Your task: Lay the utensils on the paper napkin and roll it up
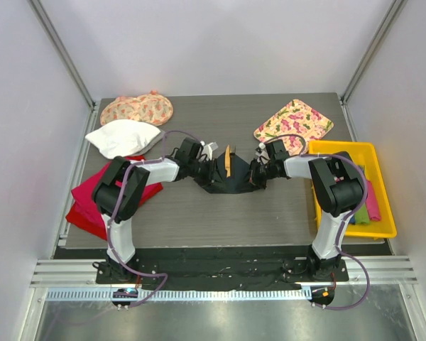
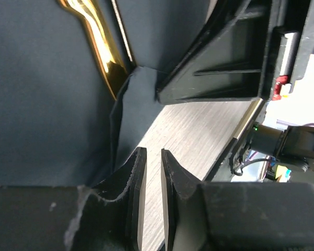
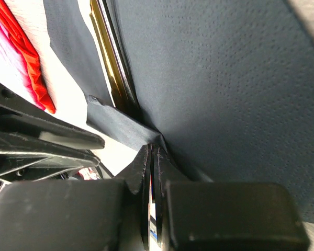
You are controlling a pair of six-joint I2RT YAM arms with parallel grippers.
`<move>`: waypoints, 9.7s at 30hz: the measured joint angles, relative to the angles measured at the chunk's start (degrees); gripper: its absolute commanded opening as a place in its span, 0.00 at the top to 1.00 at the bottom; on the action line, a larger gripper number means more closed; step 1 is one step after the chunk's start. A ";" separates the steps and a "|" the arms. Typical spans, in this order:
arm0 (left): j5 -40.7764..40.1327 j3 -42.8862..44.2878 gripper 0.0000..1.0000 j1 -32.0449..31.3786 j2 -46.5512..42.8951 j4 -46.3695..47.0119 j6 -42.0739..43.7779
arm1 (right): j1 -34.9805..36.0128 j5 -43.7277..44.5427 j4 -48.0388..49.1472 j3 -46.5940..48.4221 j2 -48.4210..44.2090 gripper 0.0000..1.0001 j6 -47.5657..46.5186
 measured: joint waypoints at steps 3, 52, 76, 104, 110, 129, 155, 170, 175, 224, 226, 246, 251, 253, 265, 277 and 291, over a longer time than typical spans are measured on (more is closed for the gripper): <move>-0.61 0.02 0.80 0.00 0.35 -0.26 0.02 | 0.00 -0.04 -0.02 0.02 0.02 0.99 -0.02; -2.89 0.09 1.00 1.03 3.15 -1.42 -1.53 | 2.51 -1.99 -1.09 1.16 -0.07 0.96 -2.86; -2.60 0.17 1.00 1.16 3.43 -1.42 -2.58 | -3.02 -5.42 -3.52 0.17 1.03 0.98 -7.58; -2.34 0.17 1.00 1.16 3.54 -1.18 -2.60 | -2.93 -6.49 -5.90 -0.26 -4.44 0.96 -8.35; -2.29 0.17 1.00 1.16 3.54 -1.16 -2.60 | 0.63 -6.25 -3.61 1.01 -2.99 0.97 -6.43; -1.27 -5.75 0.93 1.40 1.14 6.71 -7.56 | 0.55 -5.35 -3.30 2.60 2.78 0.99 -5.90; 0.61 -7.17 0.92 3.48 1.66 7.58 -9.01 | 0.37 -4.98 -3.91 2.89 2.80 0.99 -6.25; 2.38 -11.13 0.86 6.93 -1.64 6.54 -7.02 | 0.33 -4.90 -4.11 2.99 2.80 0.99 -6.49; 2.54 -11.21 0.85 6.67 -3.98 7.08 -6.99 | 0.33 -4.87 -4.26 3.08 2.80 0.99 -6.49; -0.85 -4.72 0.96 3.61 3.82 11.21 -9.81 | 0.22 0.81 -7.10 7.67 2.34 0.98 -9.42; -0.87 -4.72 0.96 3.61 3.82 11.19 -9.81 | 0.22 1.09 -7.19 7.69 3.08 0.98 -9.75; -1.05 -4.63 0.96 3.61 3.82 10.86 -9.81 | 0.87 7.61 -16.11 11.98 -2.64 0.57 -15.91; -1.05 -4.63 0.96 3.63 3.82 10.86 -9.81 | -3.61 8.96 -18.18 11.98 -5.33 0.38 -17.44; -1.05 -4.63 0.96 3.61 3.82 10.86 -9.81 | -5.18 10.25 -18.73 11.72 -5.40 0.32 -18.12; -1.05 -4.63 0.96 3.63 3.82 10.86 -9.84 | -6.27 19.58 -21.16 11.26 -4.37 0.17 -20.74; -1.11 -4.63 0.96 3.63 3.82 10.86 -9.84 | -4.92 8.92 -16.76 13.05 -0.02 0.31 -17.62; -1.09 -4.63 0.95 3.63 3.82 10.86 -9.81 | -4.31 -2.16 -9.70 8.35 0.92 0.40 -10.54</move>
